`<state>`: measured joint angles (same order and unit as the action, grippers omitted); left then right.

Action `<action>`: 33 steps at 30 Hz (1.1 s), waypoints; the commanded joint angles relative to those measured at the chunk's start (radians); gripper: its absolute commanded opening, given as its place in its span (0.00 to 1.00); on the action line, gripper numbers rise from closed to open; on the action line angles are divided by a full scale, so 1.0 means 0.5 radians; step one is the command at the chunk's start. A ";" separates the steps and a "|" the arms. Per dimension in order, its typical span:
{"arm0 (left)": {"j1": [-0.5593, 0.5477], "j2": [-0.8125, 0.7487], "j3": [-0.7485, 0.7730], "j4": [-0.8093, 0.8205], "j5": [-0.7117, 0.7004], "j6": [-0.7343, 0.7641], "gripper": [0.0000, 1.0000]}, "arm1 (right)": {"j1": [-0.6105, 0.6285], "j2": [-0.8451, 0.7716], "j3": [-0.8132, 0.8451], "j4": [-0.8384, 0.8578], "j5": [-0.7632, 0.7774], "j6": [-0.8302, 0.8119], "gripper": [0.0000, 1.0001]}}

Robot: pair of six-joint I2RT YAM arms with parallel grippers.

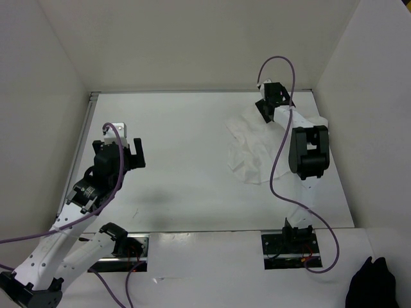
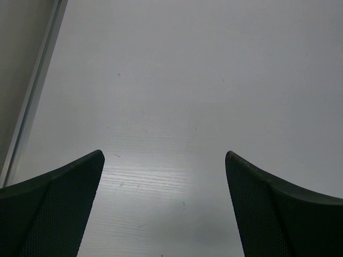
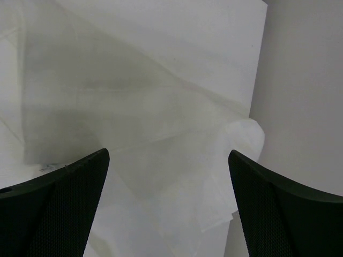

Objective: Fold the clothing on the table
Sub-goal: Flatten the skirt out

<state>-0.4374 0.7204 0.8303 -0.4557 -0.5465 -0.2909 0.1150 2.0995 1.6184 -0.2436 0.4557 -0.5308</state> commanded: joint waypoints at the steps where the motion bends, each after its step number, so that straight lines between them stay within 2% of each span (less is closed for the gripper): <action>1: 0.003 -0.005 -0.001 0.040 -0.036 -0.010 1.00 | 0.000 0.004 0.083 0.110 -0.009 -0.040 0.96; 12: 0.003 -0.005 -0.001 0.040 -0.036 -0.010 1.00 | 0.022 -0.017 0.147 -0.044 -0.295 0.022 0.96; 16: 0.003 -0.005 -0.001 0.040 -0.036 -0.010 1.00 | 0.058 0.111 0.202 -0.138 -0.236 0.022 0.85; 20: 0.003 -0.005 -0.001 0.040 -0.036 -0.010 1.00 | 0.077 0.090 0.200 -0.157 -0.347 0.040 0.85; 28: 0.003 -0.005 -0.001 0.040 -0.036 -0.010 1.00 | 0.150 0.213 0.224 -0.139 -0.117 0.040 0.85; 33: 0.003 -0.005 -0.001 0.040 -0.036 -0.010 1.00 | 0.150 0.234 0.224 -0.139 -0.071 0.040 0.80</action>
<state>-0.4374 0.7204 0.8303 -0.4557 -0.5491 -0.2909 0.1886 2.2040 1.6890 -0.3157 0.3706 -0.5194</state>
